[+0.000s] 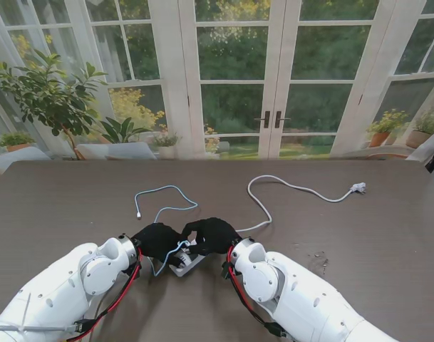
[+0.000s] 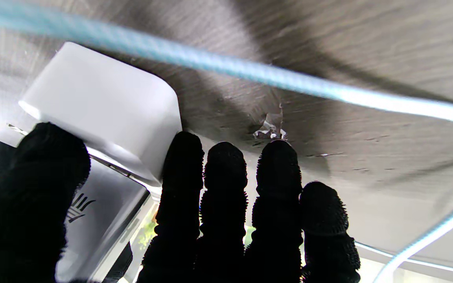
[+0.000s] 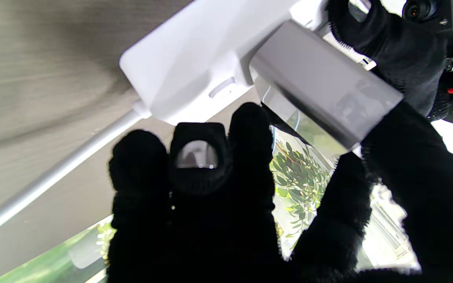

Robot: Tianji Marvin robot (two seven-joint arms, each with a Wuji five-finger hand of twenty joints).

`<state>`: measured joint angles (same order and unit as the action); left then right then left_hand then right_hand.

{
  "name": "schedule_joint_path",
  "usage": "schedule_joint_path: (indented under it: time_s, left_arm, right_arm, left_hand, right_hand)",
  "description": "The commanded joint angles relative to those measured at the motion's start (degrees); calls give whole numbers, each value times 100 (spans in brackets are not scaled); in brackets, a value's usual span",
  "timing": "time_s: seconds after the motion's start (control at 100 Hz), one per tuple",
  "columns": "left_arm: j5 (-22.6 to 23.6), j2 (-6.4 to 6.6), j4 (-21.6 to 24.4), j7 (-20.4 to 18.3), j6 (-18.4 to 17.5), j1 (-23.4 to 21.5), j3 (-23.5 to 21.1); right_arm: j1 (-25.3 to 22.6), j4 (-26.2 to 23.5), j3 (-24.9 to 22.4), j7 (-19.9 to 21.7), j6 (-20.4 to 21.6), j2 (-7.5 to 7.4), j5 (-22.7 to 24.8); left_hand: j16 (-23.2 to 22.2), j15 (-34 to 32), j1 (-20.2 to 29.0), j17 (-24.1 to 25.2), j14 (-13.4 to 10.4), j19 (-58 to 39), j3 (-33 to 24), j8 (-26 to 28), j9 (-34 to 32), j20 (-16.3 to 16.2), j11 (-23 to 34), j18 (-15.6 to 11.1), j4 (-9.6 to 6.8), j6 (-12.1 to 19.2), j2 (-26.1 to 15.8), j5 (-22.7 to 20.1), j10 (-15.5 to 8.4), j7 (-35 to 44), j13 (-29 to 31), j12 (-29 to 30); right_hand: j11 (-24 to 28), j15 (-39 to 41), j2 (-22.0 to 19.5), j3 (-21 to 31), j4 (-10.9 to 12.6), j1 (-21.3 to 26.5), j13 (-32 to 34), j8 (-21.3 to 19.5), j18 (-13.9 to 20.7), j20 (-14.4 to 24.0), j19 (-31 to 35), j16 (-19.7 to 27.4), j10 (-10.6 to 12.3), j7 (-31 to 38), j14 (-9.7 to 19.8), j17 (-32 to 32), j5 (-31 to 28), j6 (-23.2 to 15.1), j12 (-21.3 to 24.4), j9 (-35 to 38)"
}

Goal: Set up the charging station

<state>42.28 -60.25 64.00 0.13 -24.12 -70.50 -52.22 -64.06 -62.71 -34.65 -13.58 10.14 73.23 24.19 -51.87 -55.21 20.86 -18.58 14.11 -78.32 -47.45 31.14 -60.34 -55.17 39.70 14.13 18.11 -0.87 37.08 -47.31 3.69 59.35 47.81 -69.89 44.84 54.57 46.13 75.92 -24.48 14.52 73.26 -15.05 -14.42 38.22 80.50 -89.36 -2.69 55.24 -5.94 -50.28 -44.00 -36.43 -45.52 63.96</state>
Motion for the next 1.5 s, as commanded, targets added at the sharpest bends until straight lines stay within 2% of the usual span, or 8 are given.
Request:
schedule_joint_path:
  time_s: [0.0,0.16,0.21,0.25,0.31,0.9,1.19,1.49]
  left_arm:
    - [35,-6,-136,-210,19,-118,65]
    - [58,13,-130,-264,-22,-99,90]
    - [58,16,-113,-283,-25,-107,81]
    - [58,22,-89,-314,-28,-117,70]
    - [74,34,-43,-361,-35,-135,47]
    - [35,79,36,-582,-149,-173,13]
    - [28,93,60,-650,-183,-195,-21]
    - [0,100,73,-691,-213,-229,-64]
  right_arm:
    - [-149,179,43,185,-114,-131,81]
    - [-149,85,17,183,-175,-152,146]
    - [-153,56,4,170,-208,-152,153]
    - [-150,30,-2,165,-236,-157,174]
    - [-145,-10,-11,163,-274,-166,208]
    - [24,-49,63,56,-517,-138,412]
    - [59,-56,101,-22,-544,-121,487]
    - [188,119,247,-55,-487,-73,515]
  left_hand:
    - [8,-66,1893,-61,-34,-297,-475,-33,-232,7,-46,101,-276,579,408,-284,-140,418,155,-160]
    - [63,-101,1944,-213,-77,-382,-534,-537,-481,61,-184,96,-265,657,505,-481,-205,672,351,-197]
    - [78,-99,1958,-221,-55,-396,-580,-826,-526,98,-207,112,-260,665,559,-517,-206,790,365,-204]
    - [81,-99,1959,-221,-63,-400,-588,-1050,-558,115,-218,108,-255,673,603,-547,-220,877,381,-204]
    - [87,-99,1958,-237,-75,-405,-590,-1141,-608,121,-226,105,-251,699,653,-612,-231,866,422,-184]
    - [83,-88,1924,-279,-113,-451,-586,-1358,-721,129,-239,54,-223,739,747,-752,-272,866,502,-179]
    - [74,-87,1915,-269,-109,-463,-575,-1372,-722,123,-245,40,-212,746,745,-759,-271,860,497,-186]
    - [70,-86,1915,-258,-101,-465,-566,-1366,-726,115,-245,50,-200,747,747,-760,-269,862,495,-190]
  right_hand:
    - [167,0,78,250,340,521,150,-198,-83,56,13,4908,10,478,-36,17,-220,3434,72,-50]
    - [186,34,18,234,487,419,155,-242,-78,40,36,4881,-3,259,-18,2,-178,3580,129,-74]
    - [191,28,-73,240,735,319,154,-366,-79,27,44,4884,-11,-31,-37,2,-139,3687,159,-100]
    - [200,23,-123,214,1286,197,158,-843,-79,15,49,4885,-13,-431,-11,3,-136,3747,174,-120]
    - [194,45,-112,193,1379,181,155,-891,-84,15,51,4873,-18,-691,-32,8,49,3777,179,-132]
    - [182,487,-12,121,1359,198,182,-1032,-86,62,225,4765,-14,-805,40,-246,-205,3463,249,83]
    - [156,840,77,135,334,583,183,-87,-98,38,320,4740,49,348,124,-491,-517,3440,222,496]
    - [76,1349,-23,432,400,1131,211,221,77,-33,372,4567,171,965,419,-983,-1164,3487,49,1291]
